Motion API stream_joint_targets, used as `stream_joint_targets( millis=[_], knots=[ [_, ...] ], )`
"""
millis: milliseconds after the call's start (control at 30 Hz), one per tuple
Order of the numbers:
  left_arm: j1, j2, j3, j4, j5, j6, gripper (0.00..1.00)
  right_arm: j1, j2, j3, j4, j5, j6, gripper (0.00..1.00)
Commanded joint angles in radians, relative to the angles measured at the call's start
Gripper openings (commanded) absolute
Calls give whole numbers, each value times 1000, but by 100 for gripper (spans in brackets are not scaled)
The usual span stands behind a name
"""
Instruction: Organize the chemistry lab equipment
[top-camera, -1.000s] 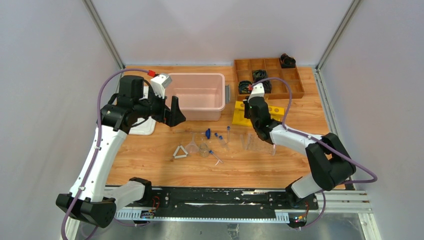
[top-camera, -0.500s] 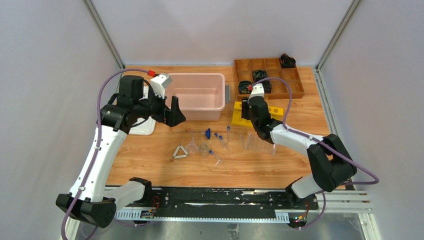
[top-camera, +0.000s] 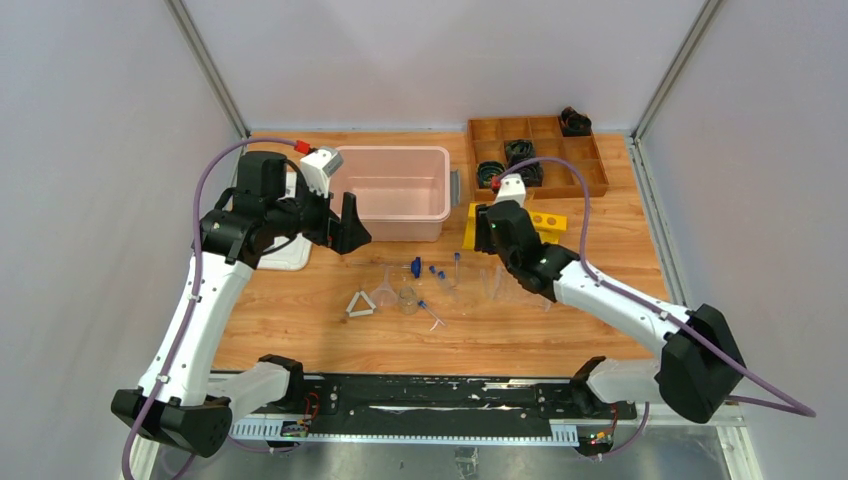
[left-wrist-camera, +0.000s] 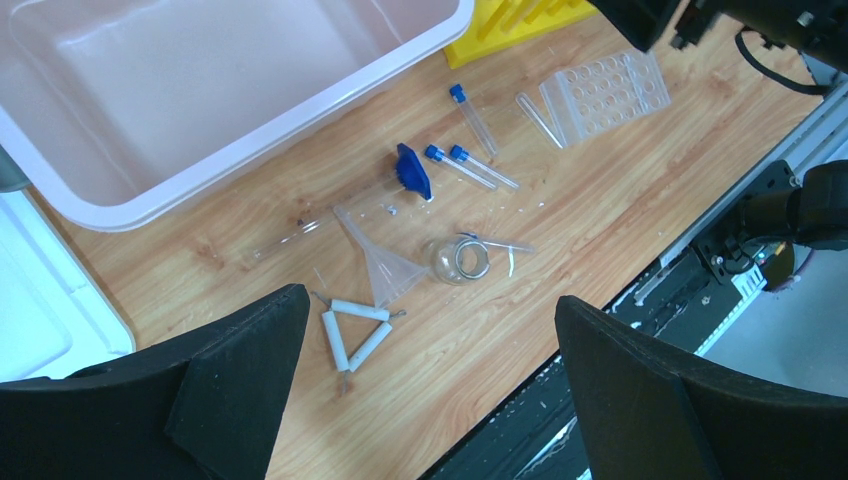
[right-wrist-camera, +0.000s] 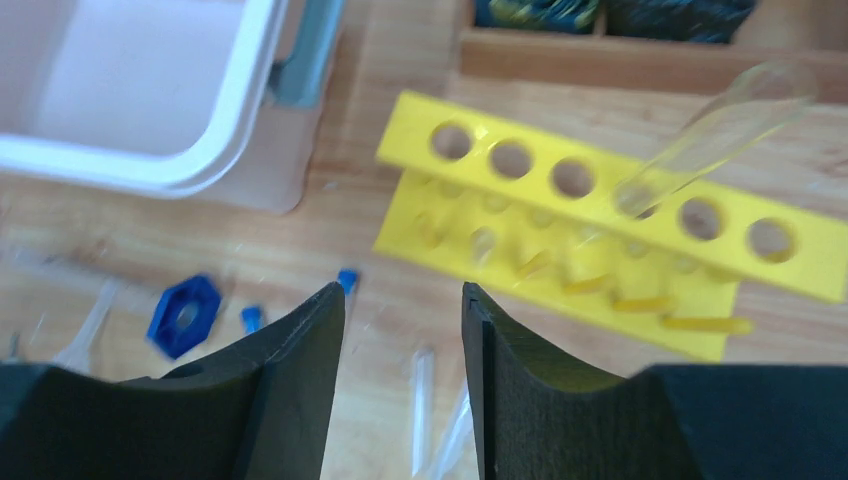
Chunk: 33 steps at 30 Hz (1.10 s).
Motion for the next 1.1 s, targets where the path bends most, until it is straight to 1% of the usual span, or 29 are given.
stream_joint_targets(
  millis=[0,100,200,433,733,833,1067],
  knots=[
    [-1,-17,-5,5,11,9,100,58,52,39,-262,-45,149,50],
    [-1,-16,-2,4,11,9,100,59,142,74,-339,-94,204,51],
    [-1,-24,-2,4,10,9,100,59,205,103,-372,-128,225,54],
    [-1,-43,-3,4,4,9,100,59,329,133,-375,-129,249,54],
    [-1,-49,-4,4,-6,34,100,57,427,181,-392,-127,288,53],
    [-1,-49,-6,5,-6,39,100,58,451,189,-394,-143,301,49],
    [-1,-46,-3,4,-6,41,100,58,465,184,-383,-172,314,30]
  ],
)
